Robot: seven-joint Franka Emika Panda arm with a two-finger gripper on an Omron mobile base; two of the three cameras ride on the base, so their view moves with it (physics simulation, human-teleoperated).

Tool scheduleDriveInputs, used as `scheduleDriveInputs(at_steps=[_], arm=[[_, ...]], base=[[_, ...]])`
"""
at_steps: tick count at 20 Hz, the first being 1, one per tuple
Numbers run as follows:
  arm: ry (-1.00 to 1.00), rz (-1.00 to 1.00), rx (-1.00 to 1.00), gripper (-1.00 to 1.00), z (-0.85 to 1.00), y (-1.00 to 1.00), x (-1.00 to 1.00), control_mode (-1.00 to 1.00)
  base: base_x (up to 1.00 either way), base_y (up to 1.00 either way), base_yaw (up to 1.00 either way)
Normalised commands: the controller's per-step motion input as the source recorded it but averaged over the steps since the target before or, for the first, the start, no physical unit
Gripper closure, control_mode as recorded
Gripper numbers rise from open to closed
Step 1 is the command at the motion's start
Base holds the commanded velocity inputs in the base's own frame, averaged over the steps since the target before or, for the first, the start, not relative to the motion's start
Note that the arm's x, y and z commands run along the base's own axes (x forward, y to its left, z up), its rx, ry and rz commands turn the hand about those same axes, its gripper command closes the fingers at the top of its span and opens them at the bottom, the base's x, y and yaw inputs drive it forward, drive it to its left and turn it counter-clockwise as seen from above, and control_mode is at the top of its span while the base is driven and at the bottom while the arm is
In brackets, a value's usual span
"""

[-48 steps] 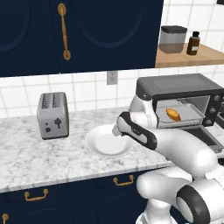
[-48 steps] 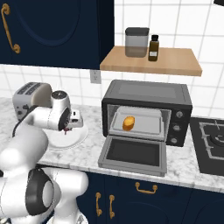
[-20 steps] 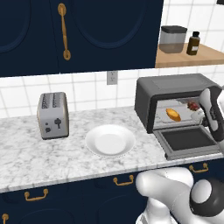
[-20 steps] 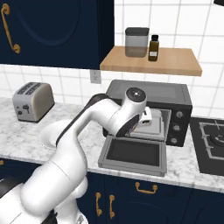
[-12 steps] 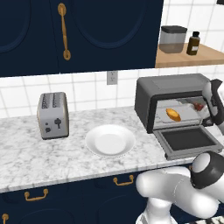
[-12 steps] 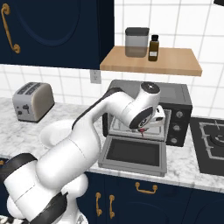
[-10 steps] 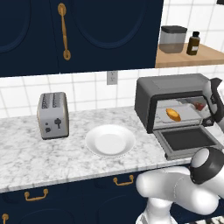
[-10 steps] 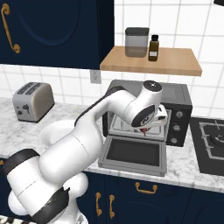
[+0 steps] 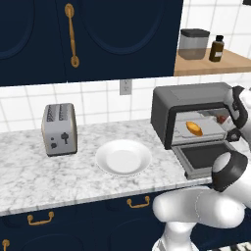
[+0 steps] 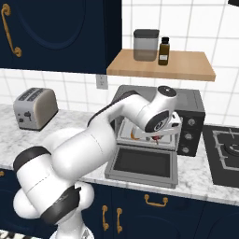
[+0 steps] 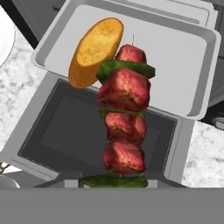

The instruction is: Pick up the kebab skewer and baguette bread, and place them inside the toaster oven. Close the toaster oven door and start by setting the timer.

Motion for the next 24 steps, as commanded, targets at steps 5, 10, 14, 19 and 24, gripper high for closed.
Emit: scheduleDriveInputs(at_steps=[5,10,14,19,24], arm=[[0.00,0.00,0.00,1.00,-0.17,-0.03,0.48,-1.00],[0.00,0.00,0.00,1.00,-0.21,0.00,0.36,-1.00],[0.00,0.00,0.00,1.00,-0.15,0.00,0.26,-1.00],[0.00,0.00,0.00,1.00,-0.21,0.00,0.17,-1.00],[-0.01,0.00,0.00,1.00,-0.11,0.00,0.13,-1.00]], base=[[0.00,0.00,0.00],[0.00,0.00,0.00],[0.00,0.00,0.00],[0.00,0.00,0.00],[0.00,0.00,0.00]])
